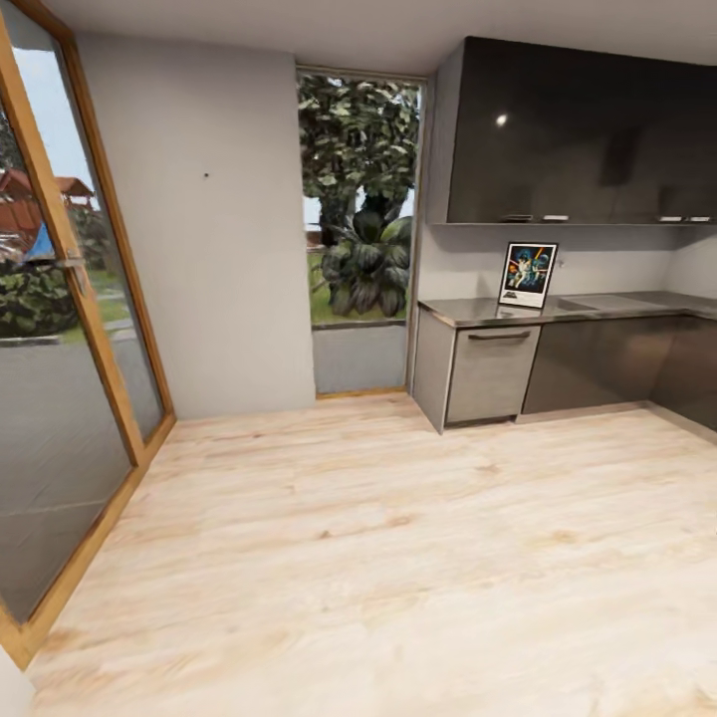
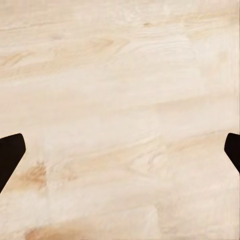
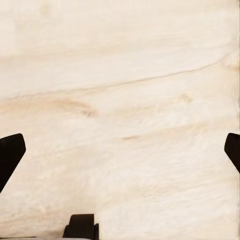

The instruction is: Pick up the poster from the kitchen countertop and hang it on one of the wall nails in the kitchen.

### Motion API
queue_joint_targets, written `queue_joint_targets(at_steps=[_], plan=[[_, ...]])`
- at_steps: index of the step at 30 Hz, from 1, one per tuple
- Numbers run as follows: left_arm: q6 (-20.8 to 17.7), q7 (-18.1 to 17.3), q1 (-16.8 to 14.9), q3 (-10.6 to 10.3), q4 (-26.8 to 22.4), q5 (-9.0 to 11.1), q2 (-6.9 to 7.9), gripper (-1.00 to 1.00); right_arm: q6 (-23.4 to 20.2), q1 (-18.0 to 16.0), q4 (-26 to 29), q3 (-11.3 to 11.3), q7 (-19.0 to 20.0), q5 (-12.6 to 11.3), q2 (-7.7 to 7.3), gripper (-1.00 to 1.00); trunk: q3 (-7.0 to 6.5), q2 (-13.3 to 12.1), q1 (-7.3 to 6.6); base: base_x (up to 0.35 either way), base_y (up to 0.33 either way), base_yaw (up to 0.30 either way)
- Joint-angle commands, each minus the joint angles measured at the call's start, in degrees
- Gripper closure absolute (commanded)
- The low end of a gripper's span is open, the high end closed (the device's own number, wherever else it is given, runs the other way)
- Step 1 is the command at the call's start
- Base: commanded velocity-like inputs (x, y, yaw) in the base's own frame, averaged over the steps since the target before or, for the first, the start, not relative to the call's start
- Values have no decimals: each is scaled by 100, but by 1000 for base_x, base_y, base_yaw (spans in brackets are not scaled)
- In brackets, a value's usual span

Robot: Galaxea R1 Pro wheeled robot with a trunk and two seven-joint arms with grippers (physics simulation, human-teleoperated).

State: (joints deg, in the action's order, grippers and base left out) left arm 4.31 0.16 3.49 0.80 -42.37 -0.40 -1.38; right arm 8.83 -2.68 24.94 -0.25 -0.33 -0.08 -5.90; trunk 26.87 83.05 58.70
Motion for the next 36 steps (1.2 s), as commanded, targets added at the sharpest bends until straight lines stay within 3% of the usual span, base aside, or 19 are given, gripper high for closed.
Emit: queue_joint_targets(at_steps=[1,12,36], plan=[[8,2,3,8,-8,-4,-3,-100,19,-5,-7,-2,-3,-1,1,-100,5,2,3,274,-203,-261],[6,2,3,8,-8,-4,-3,-100,20,-4,-7,-2,-4,-1,1,-100,5,2,3,270,-206,-241],[8,2,3,8,-8,-4,-3,-100,22,-4,-15,-2,-3,16,1,-100,5,2,3,262,-207,-12]])
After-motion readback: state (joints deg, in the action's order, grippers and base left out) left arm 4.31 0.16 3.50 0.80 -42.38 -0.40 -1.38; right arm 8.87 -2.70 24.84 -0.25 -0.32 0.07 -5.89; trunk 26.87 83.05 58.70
